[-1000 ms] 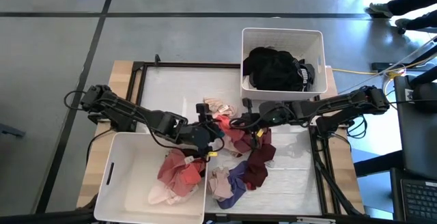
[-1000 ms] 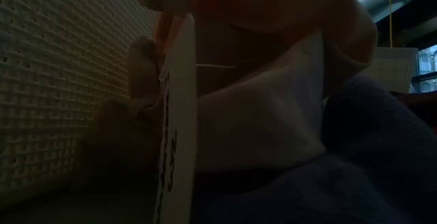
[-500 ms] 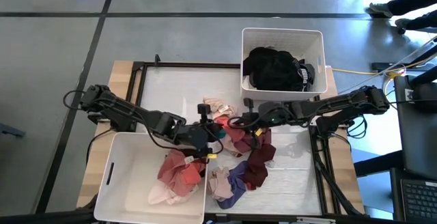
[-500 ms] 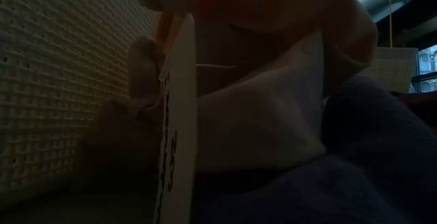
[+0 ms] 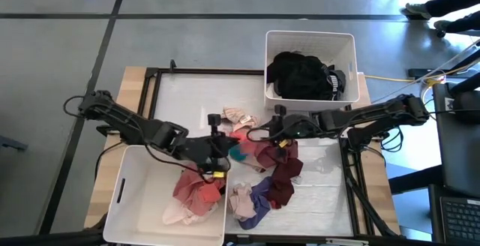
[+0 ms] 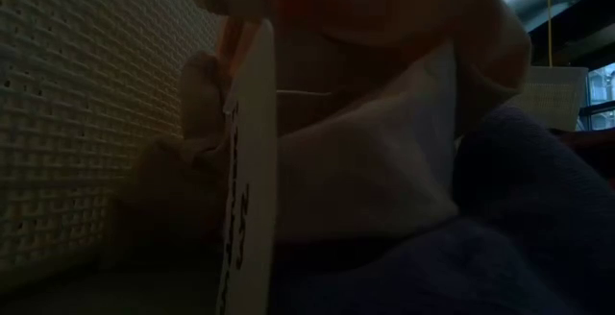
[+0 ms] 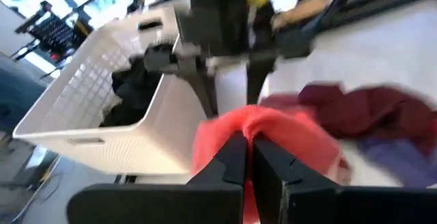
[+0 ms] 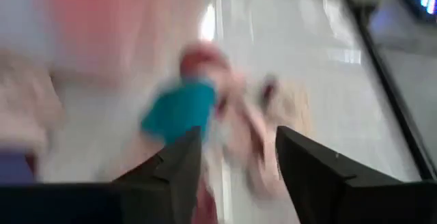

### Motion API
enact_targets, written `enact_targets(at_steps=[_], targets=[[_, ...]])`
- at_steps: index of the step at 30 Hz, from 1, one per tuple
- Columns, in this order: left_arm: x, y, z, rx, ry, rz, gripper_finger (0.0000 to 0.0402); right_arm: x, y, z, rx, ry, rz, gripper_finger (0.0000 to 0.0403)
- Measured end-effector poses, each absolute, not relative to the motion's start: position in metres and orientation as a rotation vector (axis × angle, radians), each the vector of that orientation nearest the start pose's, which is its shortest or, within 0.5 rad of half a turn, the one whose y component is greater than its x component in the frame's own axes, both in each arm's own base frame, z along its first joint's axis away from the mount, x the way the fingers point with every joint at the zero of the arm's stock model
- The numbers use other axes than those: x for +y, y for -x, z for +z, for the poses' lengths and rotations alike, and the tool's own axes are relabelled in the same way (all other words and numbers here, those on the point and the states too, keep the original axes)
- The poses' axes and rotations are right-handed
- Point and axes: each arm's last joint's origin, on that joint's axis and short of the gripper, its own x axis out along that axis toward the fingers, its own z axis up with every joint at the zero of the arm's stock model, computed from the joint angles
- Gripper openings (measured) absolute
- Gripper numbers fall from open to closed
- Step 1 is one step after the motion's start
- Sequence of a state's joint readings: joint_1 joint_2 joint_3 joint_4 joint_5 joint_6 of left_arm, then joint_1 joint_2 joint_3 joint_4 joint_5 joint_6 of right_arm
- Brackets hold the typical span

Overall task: Sort clothes
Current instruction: Put the orange sock into the bottom white laundry bin

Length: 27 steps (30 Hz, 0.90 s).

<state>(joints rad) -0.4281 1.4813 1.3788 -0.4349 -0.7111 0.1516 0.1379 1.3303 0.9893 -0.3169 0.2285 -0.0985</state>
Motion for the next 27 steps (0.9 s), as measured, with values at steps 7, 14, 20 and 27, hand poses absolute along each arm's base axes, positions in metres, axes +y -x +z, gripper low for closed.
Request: enact_targets(at_steps=[7, 14, 20, 27], targets=[[-0.135, -0.276, 0.376, 0.386, -0.402, 0.175, 0.0002, 0.029, -0.267, 0.268, 0.801, 0.185, -0.108, 0.0217], [-0.148, -0.244, 0.396, 0.308, -0.327, 0.126, 0.0004, 0.028, -0.263, 0.265, 0.846, 0.168, -0.128, 0.0218], [-0.162, -0.218, 0.401, 0.305, -0.24, 0.046, 0.0005, 0.028, -0.262, 0.265, 0.856, 0.17, -0.128, 0.0218], [-0.176, -0.197, 0.384, 0.446, -0.185, 0.01, 0.0005, 0.029, -0.262, 0.264, 0.858, 0.143, -0.108, 0.0218]])
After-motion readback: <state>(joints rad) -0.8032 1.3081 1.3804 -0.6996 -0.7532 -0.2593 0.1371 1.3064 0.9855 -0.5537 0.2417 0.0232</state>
